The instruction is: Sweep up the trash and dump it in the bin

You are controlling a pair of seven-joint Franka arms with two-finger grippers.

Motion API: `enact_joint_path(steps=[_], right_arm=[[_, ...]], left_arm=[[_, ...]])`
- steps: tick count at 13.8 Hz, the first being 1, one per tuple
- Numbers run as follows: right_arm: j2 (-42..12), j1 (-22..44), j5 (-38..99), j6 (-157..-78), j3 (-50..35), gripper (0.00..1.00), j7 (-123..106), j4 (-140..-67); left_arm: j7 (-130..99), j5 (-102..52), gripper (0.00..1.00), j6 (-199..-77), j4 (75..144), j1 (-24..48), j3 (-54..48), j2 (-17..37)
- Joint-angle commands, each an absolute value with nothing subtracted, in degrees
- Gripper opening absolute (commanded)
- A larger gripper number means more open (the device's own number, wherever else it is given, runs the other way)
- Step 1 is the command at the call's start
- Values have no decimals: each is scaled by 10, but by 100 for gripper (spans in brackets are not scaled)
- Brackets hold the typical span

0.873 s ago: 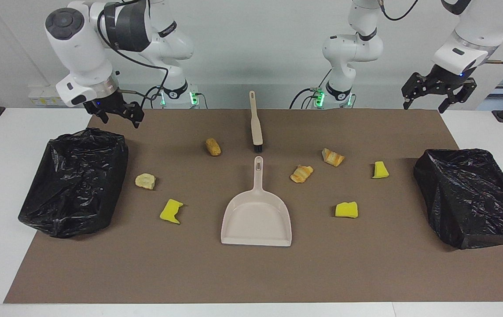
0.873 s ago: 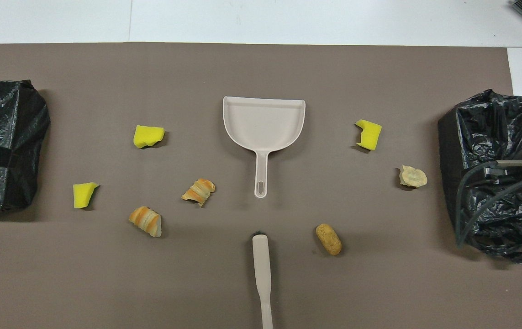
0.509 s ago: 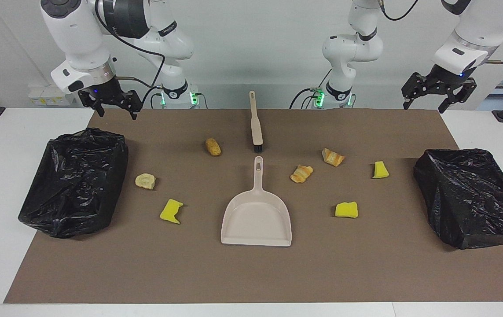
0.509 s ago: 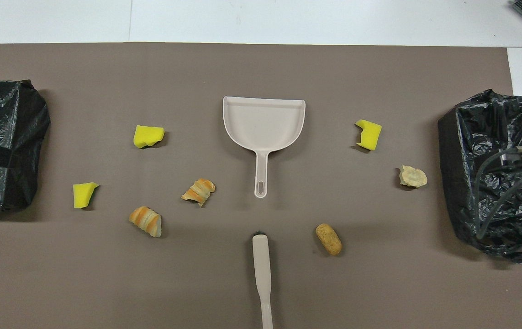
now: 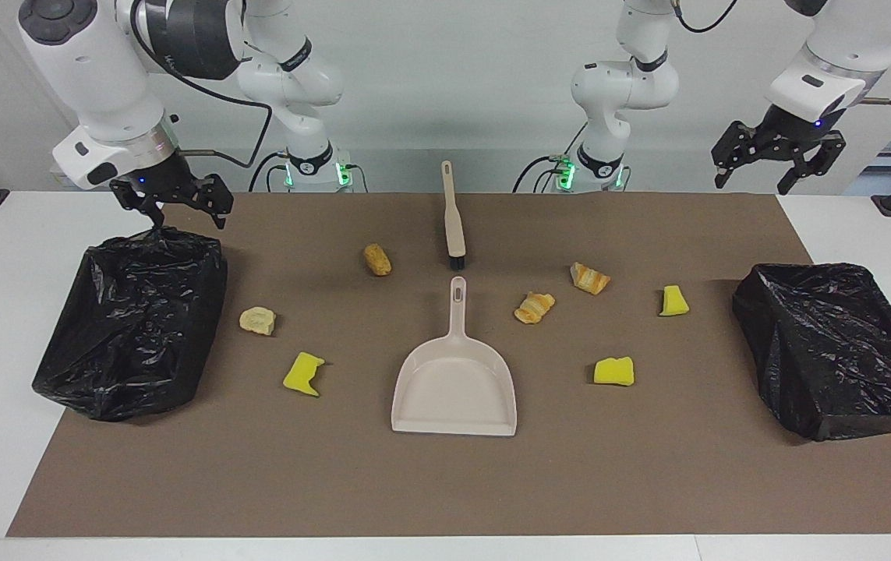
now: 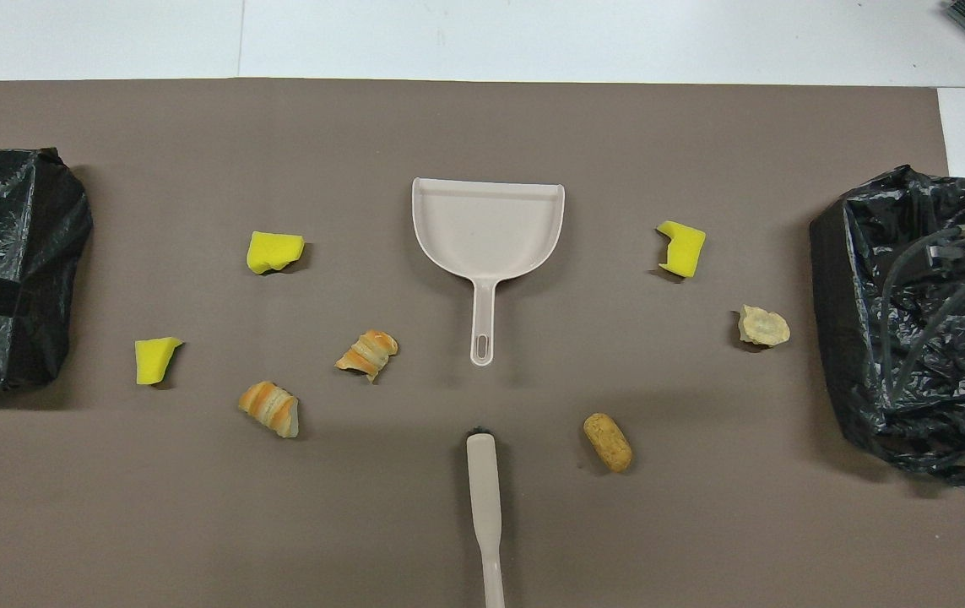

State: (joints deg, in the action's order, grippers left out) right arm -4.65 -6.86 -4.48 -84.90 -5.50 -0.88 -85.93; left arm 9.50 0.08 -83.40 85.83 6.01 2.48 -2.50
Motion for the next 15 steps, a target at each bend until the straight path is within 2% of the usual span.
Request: enact_joint_path(steps=[1,4,6,12,15], right_arm=[[-51,-72,-19,-832,-55,100,-16,-845],[-50,-72,-16,-833,-55,100,-15,-845],[-45,-71,-12,-835,-57,100,7,-845],[-28,-24,-11,-851,-65,100,73,-873],[-19,-22,-7,-896,-127,100,131,-903]], left_arm=[[92,-6,100,-838,912,83,27,-61],[92,-20,100,-883,1009,130,25,-108],[79,-33,100,-924,1075,188,23,-132],[-208,-38,100,-1057,1222,393,21,-142],[-314,-38,100,-1136,1281,498,21,-137]])
